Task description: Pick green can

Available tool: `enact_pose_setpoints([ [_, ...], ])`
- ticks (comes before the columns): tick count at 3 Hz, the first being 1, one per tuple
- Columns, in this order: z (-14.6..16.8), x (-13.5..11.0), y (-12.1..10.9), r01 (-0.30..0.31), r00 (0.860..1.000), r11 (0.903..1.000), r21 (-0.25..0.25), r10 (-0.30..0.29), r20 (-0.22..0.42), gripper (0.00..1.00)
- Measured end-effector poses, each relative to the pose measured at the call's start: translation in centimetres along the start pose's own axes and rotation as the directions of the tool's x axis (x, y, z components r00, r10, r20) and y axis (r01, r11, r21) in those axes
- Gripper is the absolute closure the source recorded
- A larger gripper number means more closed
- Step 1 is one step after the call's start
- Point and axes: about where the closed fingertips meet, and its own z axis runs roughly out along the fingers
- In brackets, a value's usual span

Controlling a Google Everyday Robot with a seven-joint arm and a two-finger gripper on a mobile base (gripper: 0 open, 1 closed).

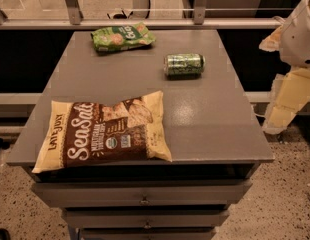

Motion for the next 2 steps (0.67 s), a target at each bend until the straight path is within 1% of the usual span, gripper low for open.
enact_pose_setpoints([
  [1,0.2,-0.1,-0.5,0.004,1.0,0.9999,0.012,-0.004,0.008,0.0],
  [2,2.6,-0.5,-3.1,0.023,0.999,0.999,0.038,-0.024,0.047,0.0],
])
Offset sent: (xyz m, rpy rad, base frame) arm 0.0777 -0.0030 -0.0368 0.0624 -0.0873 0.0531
